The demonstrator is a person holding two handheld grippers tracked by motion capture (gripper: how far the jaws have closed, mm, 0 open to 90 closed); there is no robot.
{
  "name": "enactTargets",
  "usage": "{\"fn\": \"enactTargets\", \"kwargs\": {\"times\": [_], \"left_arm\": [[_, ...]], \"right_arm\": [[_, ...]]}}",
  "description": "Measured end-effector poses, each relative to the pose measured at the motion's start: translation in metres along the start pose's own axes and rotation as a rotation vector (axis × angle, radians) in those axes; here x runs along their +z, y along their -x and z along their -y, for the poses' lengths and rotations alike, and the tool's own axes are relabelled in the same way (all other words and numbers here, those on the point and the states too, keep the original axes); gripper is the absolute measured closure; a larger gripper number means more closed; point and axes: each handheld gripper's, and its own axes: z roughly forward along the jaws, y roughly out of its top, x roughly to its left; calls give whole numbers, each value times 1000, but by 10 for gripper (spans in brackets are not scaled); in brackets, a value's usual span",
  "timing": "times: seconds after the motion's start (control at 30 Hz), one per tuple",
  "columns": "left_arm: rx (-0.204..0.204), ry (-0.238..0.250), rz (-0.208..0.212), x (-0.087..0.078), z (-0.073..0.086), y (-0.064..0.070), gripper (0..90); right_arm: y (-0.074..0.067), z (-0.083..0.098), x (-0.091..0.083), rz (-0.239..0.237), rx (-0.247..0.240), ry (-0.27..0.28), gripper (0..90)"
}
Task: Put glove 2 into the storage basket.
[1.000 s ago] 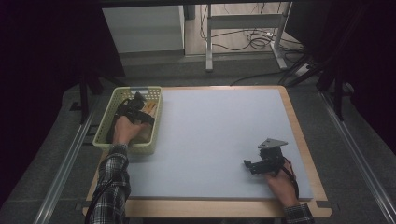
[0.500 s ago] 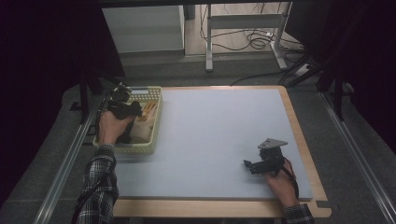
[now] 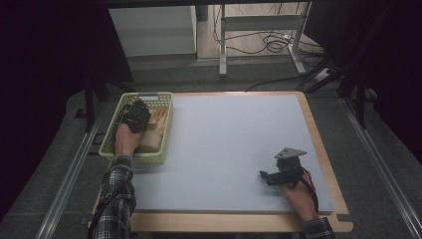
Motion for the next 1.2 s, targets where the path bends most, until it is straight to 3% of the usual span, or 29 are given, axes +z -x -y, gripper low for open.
{"fn": "enactTargets", "kwargs": {"times": [0.1, 0.2, 0.37, 0.53, 0.77, 0.97, 1.2], "left_arm": [[19, -8, 41, 0, -1, 7, 879], [38, -18, 44, 0, 0, 11, 897], [17, -15, 43, 2, 2, 6, 870], [0, 53, 44, -5, 6, -3, 729], [-11, 135, 16, -24, 8, -8, 618], [-25, 175, 4, -37, 10, -11, 535], [-41, 221, 47, -46, 15, -13, 477]], "right_arm": [[0, 0, 0, 0, 0, 0, 45], [0, 0, 0, 0, 0, 0, 45], [0, 0, 0, 0, 0, 0, 45], [0, 0, 0, -1, 0, 0, 45], [0, 0, 0, 0, 0, 0, 45], [0, 0, 0, 0, 0, 0, 45], [0, 0, 0, 0, 0, 0, 45]]}}
